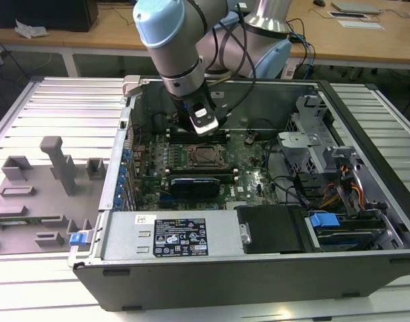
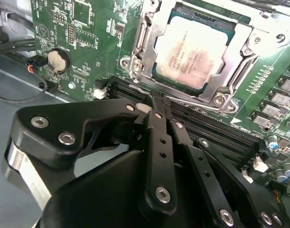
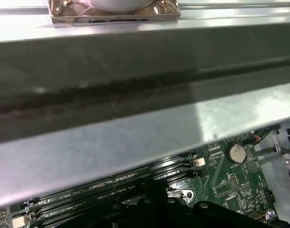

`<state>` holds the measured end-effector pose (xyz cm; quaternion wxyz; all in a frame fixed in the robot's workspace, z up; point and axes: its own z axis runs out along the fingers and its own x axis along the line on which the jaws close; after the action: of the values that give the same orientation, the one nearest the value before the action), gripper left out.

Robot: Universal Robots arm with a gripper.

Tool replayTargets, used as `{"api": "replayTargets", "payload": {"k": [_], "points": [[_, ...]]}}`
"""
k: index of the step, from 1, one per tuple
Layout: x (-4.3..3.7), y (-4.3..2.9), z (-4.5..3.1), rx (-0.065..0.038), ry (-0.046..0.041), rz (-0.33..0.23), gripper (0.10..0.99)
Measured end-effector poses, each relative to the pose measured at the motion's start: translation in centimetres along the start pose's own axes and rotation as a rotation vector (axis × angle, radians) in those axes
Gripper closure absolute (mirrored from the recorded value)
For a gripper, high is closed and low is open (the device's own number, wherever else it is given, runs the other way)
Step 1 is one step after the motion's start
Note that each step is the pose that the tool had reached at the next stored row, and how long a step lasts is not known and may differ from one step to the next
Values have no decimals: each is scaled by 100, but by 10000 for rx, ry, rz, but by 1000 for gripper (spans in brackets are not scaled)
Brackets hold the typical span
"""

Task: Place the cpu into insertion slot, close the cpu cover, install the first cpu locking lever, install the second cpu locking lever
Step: 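Install the first cpu locking lever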

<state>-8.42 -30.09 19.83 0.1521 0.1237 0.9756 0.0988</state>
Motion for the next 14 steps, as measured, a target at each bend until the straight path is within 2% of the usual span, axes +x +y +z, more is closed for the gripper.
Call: {"api": "replayTargets", "payload": {"k": [2,14], "points": [[-8,1,12,89,-75,304,980],[11,55,33,209,-176,714,980]]}}
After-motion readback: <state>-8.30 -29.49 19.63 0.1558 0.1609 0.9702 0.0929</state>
